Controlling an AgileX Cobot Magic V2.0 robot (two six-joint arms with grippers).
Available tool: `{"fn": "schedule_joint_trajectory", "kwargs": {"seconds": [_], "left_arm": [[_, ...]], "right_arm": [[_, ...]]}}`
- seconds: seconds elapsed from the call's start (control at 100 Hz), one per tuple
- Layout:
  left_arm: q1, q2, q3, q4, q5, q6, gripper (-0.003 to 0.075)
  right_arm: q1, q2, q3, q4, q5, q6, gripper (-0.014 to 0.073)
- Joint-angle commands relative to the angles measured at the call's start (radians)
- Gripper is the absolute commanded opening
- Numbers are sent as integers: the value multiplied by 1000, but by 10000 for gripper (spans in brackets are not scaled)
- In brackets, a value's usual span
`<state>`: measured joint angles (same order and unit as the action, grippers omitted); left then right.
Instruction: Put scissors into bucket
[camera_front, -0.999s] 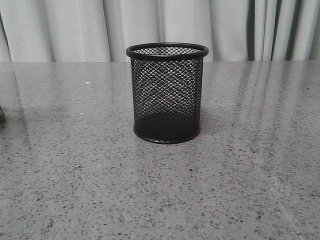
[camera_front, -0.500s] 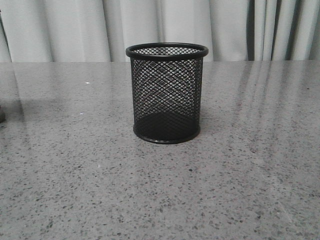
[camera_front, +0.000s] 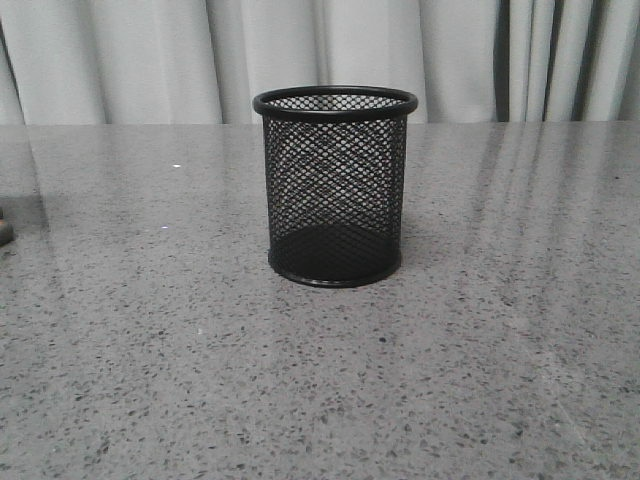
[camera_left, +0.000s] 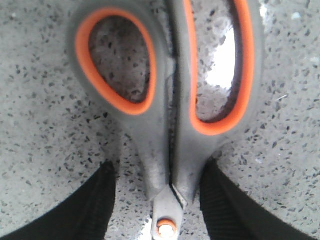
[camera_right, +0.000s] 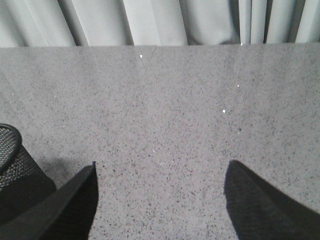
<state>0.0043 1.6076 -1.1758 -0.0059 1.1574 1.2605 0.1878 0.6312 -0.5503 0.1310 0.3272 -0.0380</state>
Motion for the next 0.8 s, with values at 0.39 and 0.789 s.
{"fn": "schedule_joint_trajectory", "kwargs": {"seconds": [0.39,0.789], "left_arm": [[-2,-12,-7,-161,-12,7,31],[-69,-324,-7,-232,-190,7,-20]], "right_arm": [[2,23,-26,-11,-84,-11,482],[209,23,-106,42,-92,-11,482]]}}
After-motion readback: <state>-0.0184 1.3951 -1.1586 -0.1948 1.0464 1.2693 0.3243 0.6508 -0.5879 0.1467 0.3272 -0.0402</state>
